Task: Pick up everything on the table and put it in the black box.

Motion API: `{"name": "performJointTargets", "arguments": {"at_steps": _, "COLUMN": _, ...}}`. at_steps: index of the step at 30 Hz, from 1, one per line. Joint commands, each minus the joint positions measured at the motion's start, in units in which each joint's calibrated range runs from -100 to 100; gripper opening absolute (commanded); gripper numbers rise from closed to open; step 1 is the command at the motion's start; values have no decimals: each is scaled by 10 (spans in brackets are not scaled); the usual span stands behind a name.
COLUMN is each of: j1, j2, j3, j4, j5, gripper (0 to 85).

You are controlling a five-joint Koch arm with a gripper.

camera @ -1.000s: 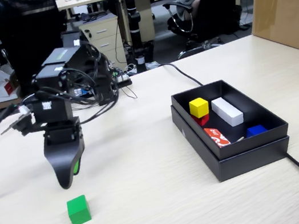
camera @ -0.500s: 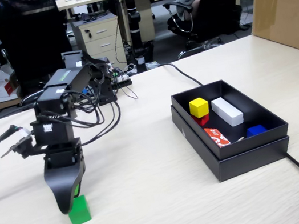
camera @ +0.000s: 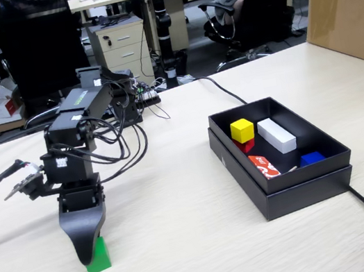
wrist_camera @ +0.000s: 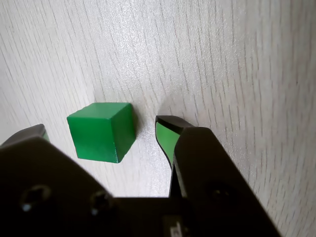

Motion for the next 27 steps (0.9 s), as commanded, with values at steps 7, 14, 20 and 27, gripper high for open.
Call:
{"name": "performJointTargets", "arguments": {"at_steps": 7, "j1": 8, "j2": -7, "j3": 45, "j4": 17, "j5": -10, "gripper": 370}}
{"name": "performJointTargets", "arguments": {"at_steps": 14, "j1": 8, "j2": -2, "j3": 45, "j4": 15, "j5": -21, "gripper": 243}}
{"name": "performJointTargets", "arguments": {"at_steps": 20, "j1": 6, "j2": 0, "j3": 43, "j4": 9, "j5": -23, "gripper": 59}}
{"name": "performJointTargets", "arguments": {"at_steps": 27, "j1": 13, "j2": -166, "j3": 28, "j4": -224, "j5": -20, "gripper": 24}}
